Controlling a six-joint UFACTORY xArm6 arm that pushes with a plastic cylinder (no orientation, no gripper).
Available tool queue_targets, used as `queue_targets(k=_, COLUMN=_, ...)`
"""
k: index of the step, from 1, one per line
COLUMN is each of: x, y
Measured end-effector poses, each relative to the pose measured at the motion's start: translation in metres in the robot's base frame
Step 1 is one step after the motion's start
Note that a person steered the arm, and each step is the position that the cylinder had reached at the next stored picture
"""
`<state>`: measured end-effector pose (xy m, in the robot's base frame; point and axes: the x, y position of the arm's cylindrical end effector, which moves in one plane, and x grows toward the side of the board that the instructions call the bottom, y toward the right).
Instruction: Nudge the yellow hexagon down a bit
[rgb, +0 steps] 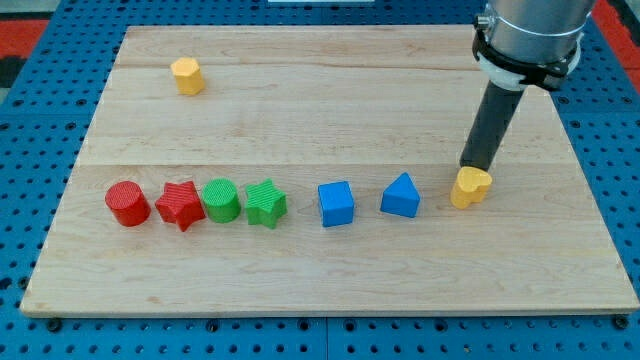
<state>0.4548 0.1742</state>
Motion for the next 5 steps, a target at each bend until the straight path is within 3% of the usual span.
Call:
queue_targets(k=1, x=0.009, y=0.007)
queue_targets(k=2, x=-0.015, y=0.001)
queue_targets(k=4, x=-0.143, y=-0.067)
queue_targets(k=5, x=-0.202, y=-0.153)
